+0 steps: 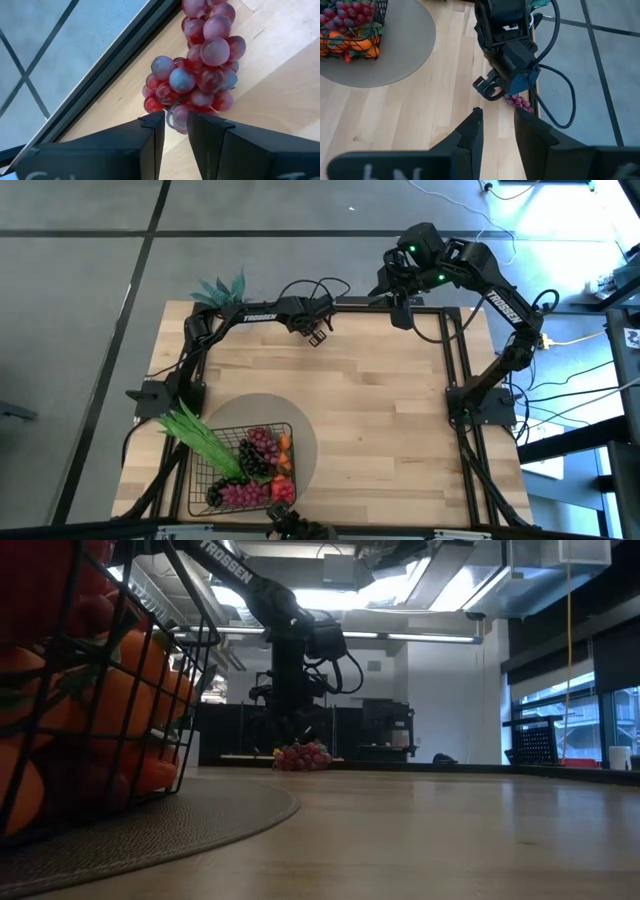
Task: Build produce basket
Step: Put the red grapes into the wire basket, then return to Home Position
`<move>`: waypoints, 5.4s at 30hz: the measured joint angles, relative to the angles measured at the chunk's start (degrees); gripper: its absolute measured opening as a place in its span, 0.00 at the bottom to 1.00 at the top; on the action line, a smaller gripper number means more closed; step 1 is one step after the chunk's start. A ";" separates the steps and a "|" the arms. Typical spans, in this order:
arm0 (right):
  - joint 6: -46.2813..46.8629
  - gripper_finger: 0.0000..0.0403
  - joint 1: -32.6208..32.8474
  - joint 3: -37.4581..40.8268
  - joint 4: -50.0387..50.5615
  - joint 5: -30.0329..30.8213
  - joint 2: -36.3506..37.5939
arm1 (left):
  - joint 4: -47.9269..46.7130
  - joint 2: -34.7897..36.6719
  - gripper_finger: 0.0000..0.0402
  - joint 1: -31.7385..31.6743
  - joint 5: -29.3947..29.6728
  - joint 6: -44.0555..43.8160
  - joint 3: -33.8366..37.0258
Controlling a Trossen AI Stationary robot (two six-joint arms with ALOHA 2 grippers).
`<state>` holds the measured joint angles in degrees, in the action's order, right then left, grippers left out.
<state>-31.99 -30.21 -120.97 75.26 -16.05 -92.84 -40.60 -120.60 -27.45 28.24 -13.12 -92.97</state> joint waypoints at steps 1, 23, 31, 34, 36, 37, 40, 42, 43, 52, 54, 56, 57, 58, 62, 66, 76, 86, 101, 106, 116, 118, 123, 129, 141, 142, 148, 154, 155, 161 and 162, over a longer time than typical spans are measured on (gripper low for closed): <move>0.00 0.24 -0.01 0.01 0.00 0.00 0.00 | 0.00 0.00 0.18 -0.01 -0.01 0.01 0.00; 0.00 0.24 -0.01 0.01 -0.01 0.00 0.00 | 0.50 0.00 0.18 0.03 -0.98 -1.80 0.00; 0.00 0.24 -0.01 0.02 -0.01 0.01 -0.01 | 0.86 -0.60 0.18 0.07 -2.09 -3.18 -0.11; 0.00 0.24 -0.01 0.00 -0.02 0.02 -0.02 | 0.69 -1.31 0.18 0.03 -1.77 -2.05 -0.09; 0.00 0.24 0.01 0.02 -0.02 0.02 -0.02 | 1.25 -1.73 0.18 0.03 -1.70 -1.53 -0.09; 0.00 0.24 0.01 0.02 -0.02 0.02 -0.02 | 0.85 -1.77 0.18 0.04 -1.80 -1.43 -0.09; -0.06 0.24 0.01 0.01 -0.01 0.02 -0.02 | 1.44 -1.73 0.18 0.03 -2.73 -1.38 -0.09; -0.21 0.24 0.00 0.02 -0.02 0.02 -0.02 | 1.33 -1.73 0.18 -0.06 -2.87 -1.30 -0.09; -0.22 0.24 -0.01 0.02 -0.02 0.02 -0.02 | 1.31 -1.73 0.18 -0.06 -2.94 -1.23 -0.09; -0.22 0.24 0.00 0.02 -0.04 0.02 -0.02 | 0.70 -1.73 0.05 -1.74 -8.95 1.94 -0.09; -0.22 0.24 -0.01 0.02 -0.04 0.02 -0.02 | 0.39 -1.73 0.02 -2.07 -9.87 2.42 -0.09; -0.22 0.24 0.01 0.02 -0.05 0.02 -0.02 | 0.18 -1.73 0.01 -2.11 -10.29 2.88 -0.09; -0.22 0.24 -0.01 0.01 -0.04 0.02 -0.02 | 0.11 -1.67 0.01 -2.07 -10.31 3.10 -0.09; -0.22 0.24 0.00 0.01 -0.04 0.02 -0.02 | 0.03 -1.54 0.01 -1.93 -10.38 3.19 -0.09; -0.22 0.24 0.00 0.02 -0.05 0.02 -0.02 | -0.68 -0.63 0.00 -1.15 -11.50 3.25 0.02; -0.22 0.24 0.01 0.02 -0.04 0.02 -0.02 | -1.54 2.00 0.00 0.12 -11.38 3.33 0.02; -0.24 0.24 0.00 0.01 -0.04 0.02 -0.02 | -10.73 12.56 0.00 4.54 -9.23 4.52 0.02; -0.24 0.24 0.01 0.02 -0.08 0.02 -0.02 | -22.63 29.14 0.00 13.16 -7.99 -1.09 0.02; -0.04 0.24 -0.01 0.02 -0.15 -0.55 -0.02 | -30.52 46.58 0.00 35.80 -21.69 -8.21 -0.06; -0.02 0.24 0.01 0.02 -0.23 -0.56 -0.02 | -30.97 48.32 0.00 43.36 -29.58 -16.78 -0.04; 0.00 0.24 0.01 0.02 -0.50 -0.59 -0.02 | -34.31 43.98 0.00 55.11 -36.60 -34.85 -0.04; 0.02 0.24 0.01 0.02 -0.50 -0.59 -0.02 | -35.57 42.12 0.00 56.63 -36.30 -36.66 -0.04; 0.00 0.24 0.01 0.02 -0.53 -0.59 -0.02 | -38.13 36.75 0.00 59.20 -36.50 -37.46 -0.02; 0.00 0.24 0.01 0.02 -0.63 -0.59 -0.02 | -42.61 31.69 0.00 60.33 -40.78 -37.51 0.00; 0.00 0.24 0.01 0.02 -0.61 -0.59 -0.02 | -42.50 30.82 0.00 60.46 -37.97 -38.29 0.50; 0.00 0.24 0.01 0.02 -0.61 -0.59 -0.02 | -42.52 30.82 0.00 60.46 -37.86 -38.80 1.02; 0.00 0.24 0.01 0.02 -0.61 -0.59 -0.02 | -42.52 30.80 0.00 60.51 -38.90 -39.09 4.32; 0.00 0.24 0.01 0.02 -0.61 -0.59 -0.02 | -42.51 30.80 0.04 60.51 -39.68 -40.11 4.85; 0.00 0.24 0.01 0.02 -0.61 -0.59 -0.02 | -42.51 30.80 0.05 60.51 -39.74 -40.69 4.85; 0.00 0.24 0.00 0.02 -0.59 -0.54 -0.02 | -42.51 30.80 0.16 60.95 -39.78 -44.04 4.85; 0.00 0.24 0.01 0.02 -0.59 -0.44 -0.02 | -42.51 30.80 0.18 61.02 -39.96 -44.46 4.85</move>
<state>-31.99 -30.20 -120.95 74.67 -16.49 -92.86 -83.11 -89.80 33.57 -11.73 -57.58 -88.12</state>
